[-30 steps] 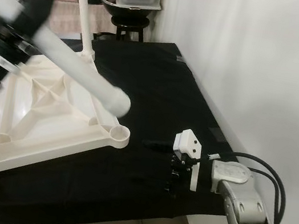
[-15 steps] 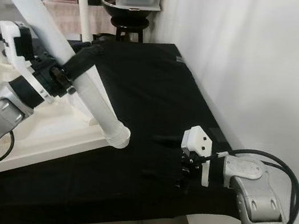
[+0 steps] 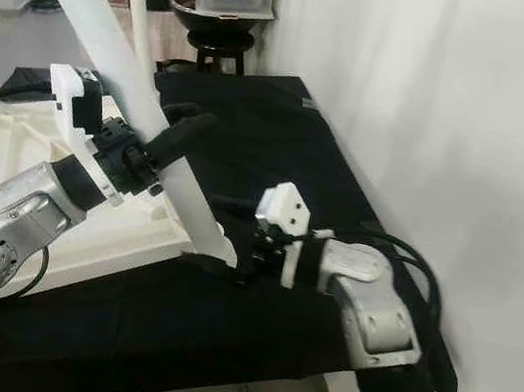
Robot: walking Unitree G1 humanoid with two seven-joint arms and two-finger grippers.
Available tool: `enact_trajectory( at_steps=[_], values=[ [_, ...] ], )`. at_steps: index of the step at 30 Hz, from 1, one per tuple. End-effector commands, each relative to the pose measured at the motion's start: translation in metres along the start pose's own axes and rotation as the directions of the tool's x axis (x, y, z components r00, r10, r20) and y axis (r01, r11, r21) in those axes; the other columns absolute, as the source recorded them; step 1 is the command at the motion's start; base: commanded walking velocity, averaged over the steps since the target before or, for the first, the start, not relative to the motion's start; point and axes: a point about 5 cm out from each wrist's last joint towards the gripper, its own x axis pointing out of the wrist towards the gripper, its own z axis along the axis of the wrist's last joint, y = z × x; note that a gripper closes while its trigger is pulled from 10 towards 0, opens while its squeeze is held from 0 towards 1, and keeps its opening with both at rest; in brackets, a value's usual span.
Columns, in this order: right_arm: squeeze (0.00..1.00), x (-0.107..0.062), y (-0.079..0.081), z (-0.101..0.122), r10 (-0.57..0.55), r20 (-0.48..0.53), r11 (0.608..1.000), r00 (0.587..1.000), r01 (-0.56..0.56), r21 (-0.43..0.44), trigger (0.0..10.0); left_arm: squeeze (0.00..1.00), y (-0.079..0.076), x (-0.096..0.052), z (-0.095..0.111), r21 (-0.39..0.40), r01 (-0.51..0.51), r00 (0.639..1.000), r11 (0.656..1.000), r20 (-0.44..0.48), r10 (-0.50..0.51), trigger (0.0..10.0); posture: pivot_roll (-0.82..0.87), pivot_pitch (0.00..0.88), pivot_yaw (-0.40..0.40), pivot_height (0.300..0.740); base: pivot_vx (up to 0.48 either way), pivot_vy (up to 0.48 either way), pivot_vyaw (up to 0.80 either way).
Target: Building children table
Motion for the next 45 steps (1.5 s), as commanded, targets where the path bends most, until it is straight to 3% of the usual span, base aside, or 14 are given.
enact_trajectory(
  at_steps=[1,2,8,12,18,19,20,21,41,42,43,44,45],
  values=[
    [0.0,0.009,0.001,-0.002,0.005,-0.02,1.0,1.0,-0.005,0.007,10.0,0.0,-0.002,0.0,-0.004,-0.003,0.007,1.0,1.0,-0.008,-0.007,0.0,-0.07,0.0,0.045,0.74,0.0,0.0,0.0],
    [0.0,0.024,0.004,-0.004,-0.009,-0.031,0.999,0.999,0.011,0.039,10.0,0.0,-0.006,0.003,-0.008,-0.005,0.029,0.999,1.0,-0.017,-0.029,0.0,-0.07,0.0,0.04,0.74,0.0,0.0,0.0],
    [0.0,0.034,0.004,-0.007,-0.037,-0.052,0.997,0.998,0.04,0.065,10.0,0.0,-0.009,0.005,-0.011,0.0,0.046,0.998,0.999,-0.031,-0.046,0.0,-0.07,0.0,0.039,0.74,0.0,0.0,0.0],
    [0.0,0.05,-0.003,-0.013,-0.144,-0.112,0.982,0.983,0.156,0.106,10.0,0.0,-0.012,0.008,-0.016,0.003,0.065,0.997,0.998,-0.042,-0.064,0.0,-0.07,0.0,0.039,0.74,0.0,0.0,0.0],
    [0.0,0.055,-0.005,-0.016,-0.176,-0.147,0.976,0.973,0.192,0.1,10.0,0.0,-0.013,0.011,-0.018,0.011,0.073,0.996,0.997,-0.048,-0.072,0.0,-0.07,0.0,0.039,0.74,0.0,0.0,0.0],
    [0.0,0.056,-0.004,-0.019,-0.173,-0.165,0.978,0.971,0.19,0.091,1.2,0.0,-0.013,0.011,-0.018,0.015,0.074,0.996,0.997,-0.05,-0.073,0.0,-0.07,0.0,0.039,0.74,0.0,0.0,0.0],
    [0.0,0.056,-0.004,-0.019,-0.173,-0.165,0.978,0.971,0.19,0.091,1.2,0.0,-0.013,0.011,-0.018,0.015,0.074,0.996,0.997,-0.05,-0.073,0.0,-0.07,0.0,0.039,0.74,0.0,0.0,0.0],
    [0.0,0.059,0.0,-0.022,-0.167,-0.185,0.98,0.968,0.183,0.076,0.0,0.0,-0.013,0.012,-0.019,0.02,0.076,0.996,0.997,-0.05,-0.075,0.0,-0.07,0.0,0.04,0.74,0.0,0.0,0.0],
    [0.0,0.068,-0.006,-0.02,-0.248,-0.145,0.963,0.958,0.26,0.07,0.0,0.0,-0.008,0.015,-0.012,0.013,0.047,0.999,0.999,0.025,-0.048,0.0,-0.08,0.0,0.041,0.74,0.0,0.0,0.0],
    [0.0,0.068,-0.007,-0.02,-0.255,-0.141,0.961,0.957,0.267,0.07,0.0,0.0,-0.007,0.015,-0.01,0.009,0.036,0.999,0.999,0.04,-0.036,4.2,-0.08,0.0,0.042,0.74,0.0,0.0,0.0],
    [0.0,0.068,-0.007,-0.02,-0.255,-0.141,0.961,0.957,0.267,0.07,0.0,0.0,-0.007,0.015,-0.01,0.009,0.036,0.999,0.999,0.04,-0.036,4.2,-0.08,0.0,0.042,0.74,0.0,0.0,0.0],
    [0.0,0.067,-0.008,-0.02,-0.264,-0.136,0.959,0.955,0.276,0.071,0.0,1.0,-0.002,0.011,-0.007,-0.04,0.004,0.997,0.999,0.077,-0.001,10.0,-0.08,0.0,0.045,0.74,0.0,0.0,0.0],
    [0.0,0.067,-0.008,-0.021,-0.27,-0.134,0.957,0.954,0.281,0.073,0.0,1.0,0.002,0.009,-0.004,-0.075,-0.015,0.995,0.997,0.1,0.023,10.0,-0.08,0.0,0.045,0.74,0.0,0.0,0.0]
  ],
)
